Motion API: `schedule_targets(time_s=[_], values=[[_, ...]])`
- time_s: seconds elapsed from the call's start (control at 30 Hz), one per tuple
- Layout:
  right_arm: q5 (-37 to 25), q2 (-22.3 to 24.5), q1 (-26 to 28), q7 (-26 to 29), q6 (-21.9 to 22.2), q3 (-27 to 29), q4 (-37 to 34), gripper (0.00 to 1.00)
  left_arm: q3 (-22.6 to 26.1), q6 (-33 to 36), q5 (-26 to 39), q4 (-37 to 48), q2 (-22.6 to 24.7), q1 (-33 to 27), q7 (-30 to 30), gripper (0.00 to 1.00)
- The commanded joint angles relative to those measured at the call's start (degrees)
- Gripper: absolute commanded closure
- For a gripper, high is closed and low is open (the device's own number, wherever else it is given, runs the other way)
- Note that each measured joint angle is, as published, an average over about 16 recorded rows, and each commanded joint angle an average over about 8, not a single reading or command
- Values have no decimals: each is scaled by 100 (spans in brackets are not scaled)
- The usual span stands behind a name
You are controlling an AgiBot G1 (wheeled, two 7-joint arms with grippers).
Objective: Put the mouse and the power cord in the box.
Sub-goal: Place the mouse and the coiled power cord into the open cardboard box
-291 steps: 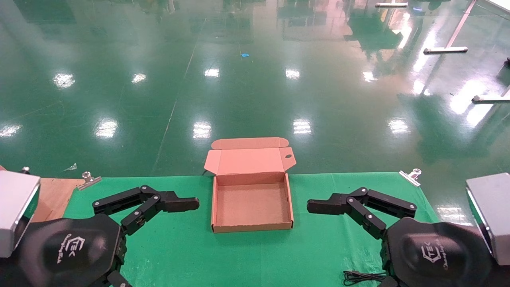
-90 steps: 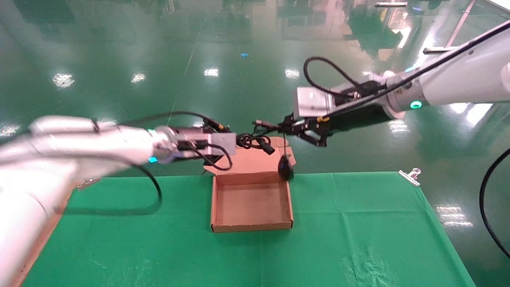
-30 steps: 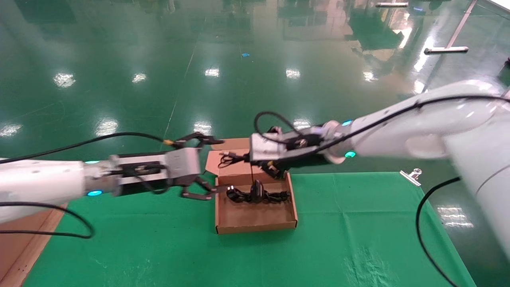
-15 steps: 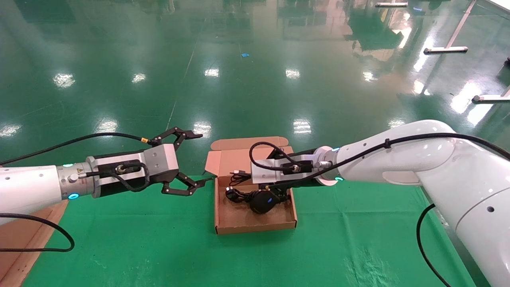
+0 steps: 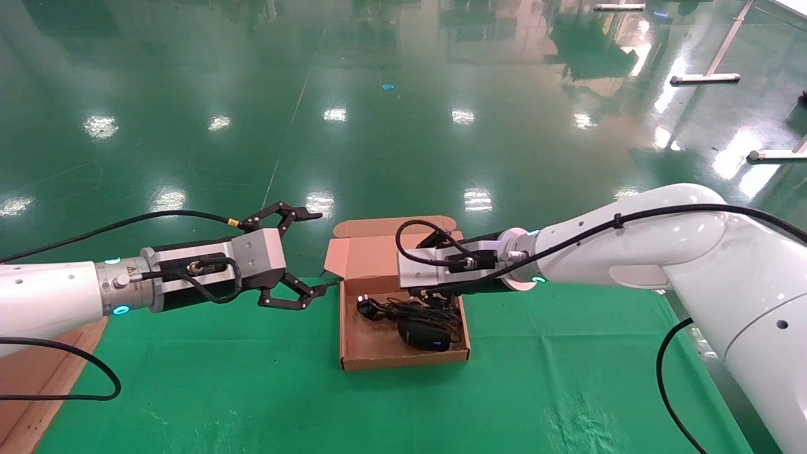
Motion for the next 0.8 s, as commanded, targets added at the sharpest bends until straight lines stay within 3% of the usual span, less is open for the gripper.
schedule_targets(time_s=[0.03, 0.8], values=[[-8, 2, 14, -11, -11, 8, -10, 0, 3, -10, 7, 2, 7, -1, -1, 0], [1716, 1581, -1318, 1214, -1234, 1342, 1791, 0, -1331, 977, -245, -1699, -757, 1013, -2053, 0]])
